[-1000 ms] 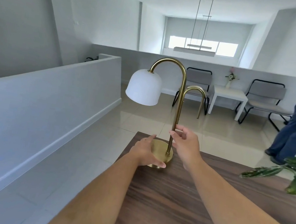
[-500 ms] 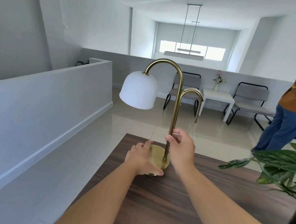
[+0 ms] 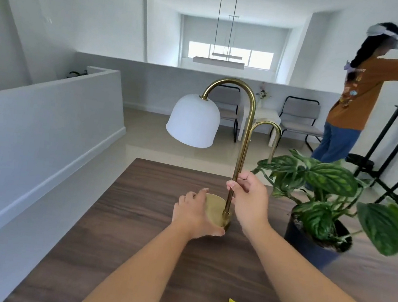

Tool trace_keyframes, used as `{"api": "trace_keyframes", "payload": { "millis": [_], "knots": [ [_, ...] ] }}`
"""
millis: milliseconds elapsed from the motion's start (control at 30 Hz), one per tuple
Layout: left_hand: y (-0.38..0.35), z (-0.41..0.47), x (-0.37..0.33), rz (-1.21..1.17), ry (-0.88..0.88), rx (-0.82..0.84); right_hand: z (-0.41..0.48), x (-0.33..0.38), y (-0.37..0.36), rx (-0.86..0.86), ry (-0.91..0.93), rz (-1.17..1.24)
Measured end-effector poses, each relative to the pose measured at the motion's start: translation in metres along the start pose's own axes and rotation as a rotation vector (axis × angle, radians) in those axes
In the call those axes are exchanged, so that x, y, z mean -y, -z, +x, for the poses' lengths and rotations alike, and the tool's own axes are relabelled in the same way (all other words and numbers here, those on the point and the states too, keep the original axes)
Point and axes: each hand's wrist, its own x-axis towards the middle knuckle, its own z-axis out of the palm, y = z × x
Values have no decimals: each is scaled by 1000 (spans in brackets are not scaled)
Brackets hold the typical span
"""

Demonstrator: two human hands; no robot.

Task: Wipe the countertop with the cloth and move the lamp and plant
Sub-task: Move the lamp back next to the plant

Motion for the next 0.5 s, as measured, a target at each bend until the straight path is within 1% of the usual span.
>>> {"api": "trace_keyframes", "payload": {
  "millis": [233,367,500],
  "knots": [
    [-36,-23,-28,-33,2,20,-21,-19,39,-1,6,39],
    [-48,-29,-35,-29,8,16,-25,-28,48,-3,-5,49],
    [-51,-29,-39,12,30,20,-26,-34,50,-39,-15,65]
  ]
}}
